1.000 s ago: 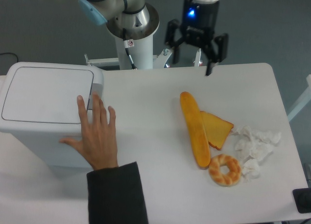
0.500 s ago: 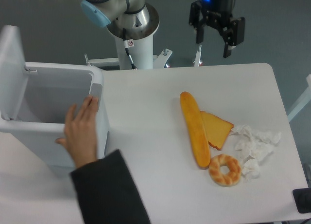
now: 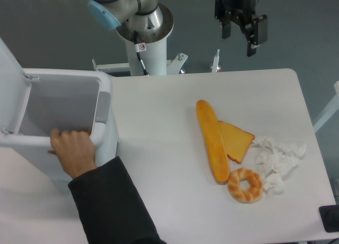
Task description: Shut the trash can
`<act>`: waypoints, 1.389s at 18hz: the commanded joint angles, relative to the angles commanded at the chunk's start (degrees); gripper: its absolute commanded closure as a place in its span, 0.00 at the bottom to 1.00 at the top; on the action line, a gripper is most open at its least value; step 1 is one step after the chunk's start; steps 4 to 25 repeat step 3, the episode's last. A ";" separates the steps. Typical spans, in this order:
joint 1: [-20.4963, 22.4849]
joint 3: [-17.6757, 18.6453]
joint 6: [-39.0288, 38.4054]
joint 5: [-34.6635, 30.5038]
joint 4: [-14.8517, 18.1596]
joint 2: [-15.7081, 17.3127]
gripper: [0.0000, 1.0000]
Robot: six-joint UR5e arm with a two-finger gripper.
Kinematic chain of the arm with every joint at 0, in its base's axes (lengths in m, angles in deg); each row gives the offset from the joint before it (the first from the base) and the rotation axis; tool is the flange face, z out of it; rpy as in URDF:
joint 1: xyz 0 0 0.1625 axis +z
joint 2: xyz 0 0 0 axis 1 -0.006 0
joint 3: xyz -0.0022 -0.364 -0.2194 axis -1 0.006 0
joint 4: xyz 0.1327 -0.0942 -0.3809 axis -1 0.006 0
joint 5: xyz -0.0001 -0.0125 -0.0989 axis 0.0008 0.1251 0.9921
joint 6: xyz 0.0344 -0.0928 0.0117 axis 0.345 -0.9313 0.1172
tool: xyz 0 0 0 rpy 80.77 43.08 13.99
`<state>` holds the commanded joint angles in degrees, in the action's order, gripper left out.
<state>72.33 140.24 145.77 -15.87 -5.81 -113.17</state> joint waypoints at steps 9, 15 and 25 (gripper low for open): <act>0.00 0.09 0.00 0.09 0.00 0.26 0.00; 0.00 0.09 0.00 0.09 0.00 0.26 0.00; 0.00 0.09 0.00 0.09 0.00 0.26 0.00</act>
